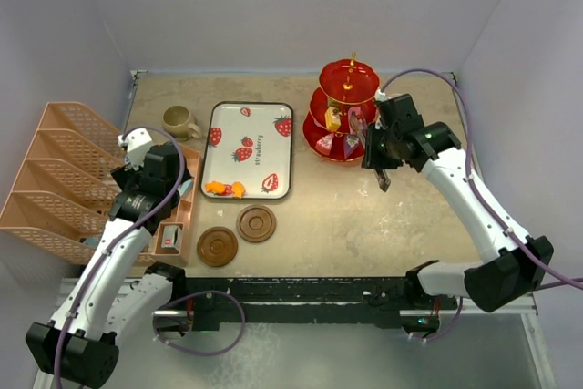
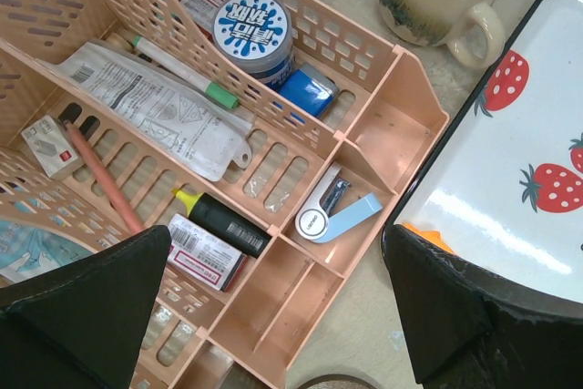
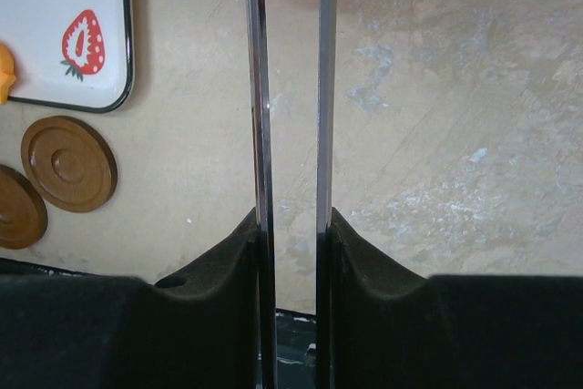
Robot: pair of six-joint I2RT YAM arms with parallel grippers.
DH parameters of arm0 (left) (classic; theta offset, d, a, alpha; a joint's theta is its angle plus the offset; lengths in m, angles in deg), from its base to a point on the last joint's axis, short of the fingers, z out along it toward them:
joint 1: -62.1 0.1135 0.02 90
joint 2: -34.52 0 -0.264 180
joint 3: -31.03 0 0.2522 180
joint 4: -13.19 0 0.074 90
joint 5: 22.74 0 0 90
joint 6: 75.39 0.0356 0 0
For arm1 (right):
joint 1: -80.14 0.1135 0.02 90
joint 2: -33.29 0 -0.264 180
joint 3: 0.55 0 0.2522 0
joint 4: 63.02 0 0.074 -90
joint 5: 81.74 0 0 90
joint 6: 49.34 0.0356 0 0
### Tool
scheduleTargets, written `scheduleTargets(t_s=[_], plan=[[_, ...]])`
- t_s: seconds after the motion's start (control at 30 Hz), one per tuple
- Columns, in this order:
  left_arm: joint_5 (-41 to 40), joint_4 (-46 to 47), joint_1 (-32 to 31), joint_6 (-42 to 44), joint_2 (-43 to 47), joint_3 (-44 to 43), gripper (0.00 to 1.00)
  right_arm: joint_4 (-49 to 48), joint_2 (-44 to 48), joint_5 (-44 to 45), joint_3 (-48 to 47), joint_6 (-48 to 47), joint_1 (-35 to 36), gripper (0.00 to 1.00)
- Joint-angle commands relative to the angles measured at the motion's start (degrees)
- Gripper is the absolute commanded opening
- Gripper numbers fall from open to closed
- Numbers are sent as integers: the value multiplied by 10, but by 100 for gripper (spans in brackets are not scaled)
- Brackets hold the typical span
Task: Serve the afternoon tea
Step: Place the desert on the desert table.
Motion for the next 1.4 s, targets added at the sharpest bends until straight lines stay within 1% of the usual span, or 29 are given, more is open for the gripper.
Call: scheduleTargets(t_s=[0.0,0.17,0.3,0.53,0.73,1.0,1.07,1.37], plan=[[0,21,0,8,-9,-4,99,-39,-9,15,-32,-7,-4,29],[2,28,0,14,-15,-5,99,-56,-22,15,-35,-5,-4,29],[-1,28,0,14,-14,-5,99,-36,-43,27,-42,-8,-4,30],[4,32,1,16,-19,-5,99,-36,-48,46,-35,-11,-4,33],[6,32,1,18,-19,-5,99,-60,-48,24,-19,-9,-4,34],[3,32,1,16,-17,-4,99,-53,-59,10,-22,-16,-4,35],[3,32,1,16,-18,-5,100,-52,-61,5,-21,-19,-4,36],[3,32,1,18,-18,-5,100,-50,-68,20,-27,-18,-4,39]])
